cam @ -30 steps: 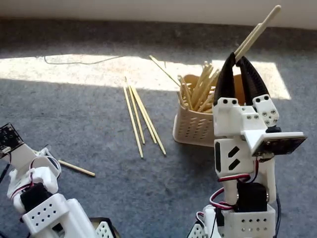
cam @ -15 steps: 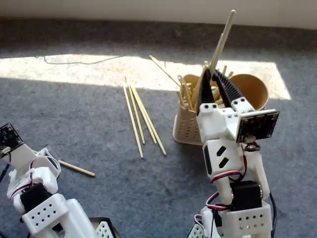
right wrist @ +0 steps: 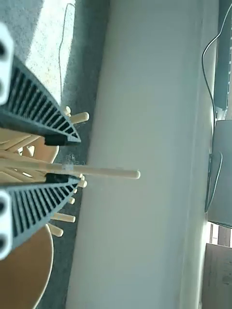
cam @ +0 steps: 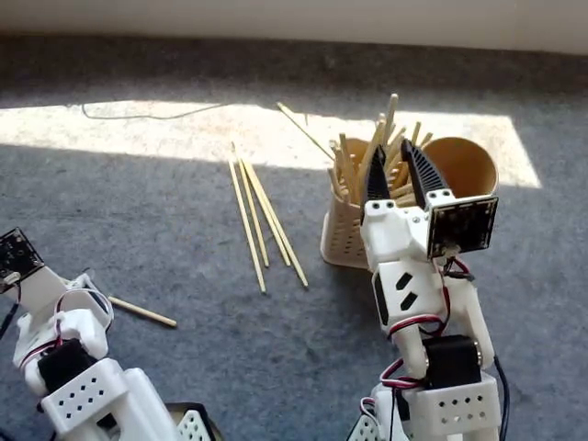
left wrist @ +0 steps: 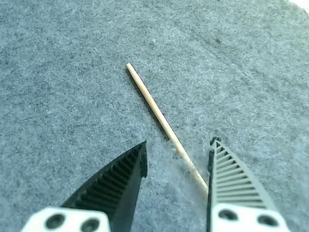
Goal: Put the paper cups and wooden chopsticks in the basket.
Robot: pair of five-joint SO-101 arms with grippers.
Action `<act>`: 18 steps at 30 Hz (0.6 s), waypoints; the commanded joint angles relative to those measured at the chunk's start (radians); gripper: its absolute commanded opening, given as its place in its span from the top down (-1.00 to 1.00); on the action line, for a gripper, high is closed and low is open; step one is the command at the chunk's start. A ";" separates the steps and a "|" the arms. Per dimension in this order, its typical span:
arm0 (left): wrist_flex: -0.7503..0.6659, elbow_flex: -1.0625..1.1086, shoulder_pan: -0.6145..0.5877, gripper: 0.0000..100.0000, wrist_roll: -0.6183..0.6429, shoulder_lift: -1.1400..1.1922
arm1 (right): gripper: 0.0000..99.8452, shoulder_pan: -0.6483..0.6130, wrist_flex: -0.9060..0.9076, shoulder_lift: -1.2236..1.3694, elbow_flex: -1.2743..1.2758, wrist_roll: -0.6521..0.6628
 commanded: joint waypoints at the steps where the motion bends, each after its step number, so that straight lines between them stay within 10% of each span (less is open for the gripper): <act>1: -0.017 -0.007 -0.013 0.58 -0.009 -0.008 | 0.93 -0.065 0.111 -0.111 -0.031 0.014; 18: -0.017 -0.015 -0.007 0.58 -0.061 0.001 | 0.99 -0.269 0.280 -0.363 0.329 0.009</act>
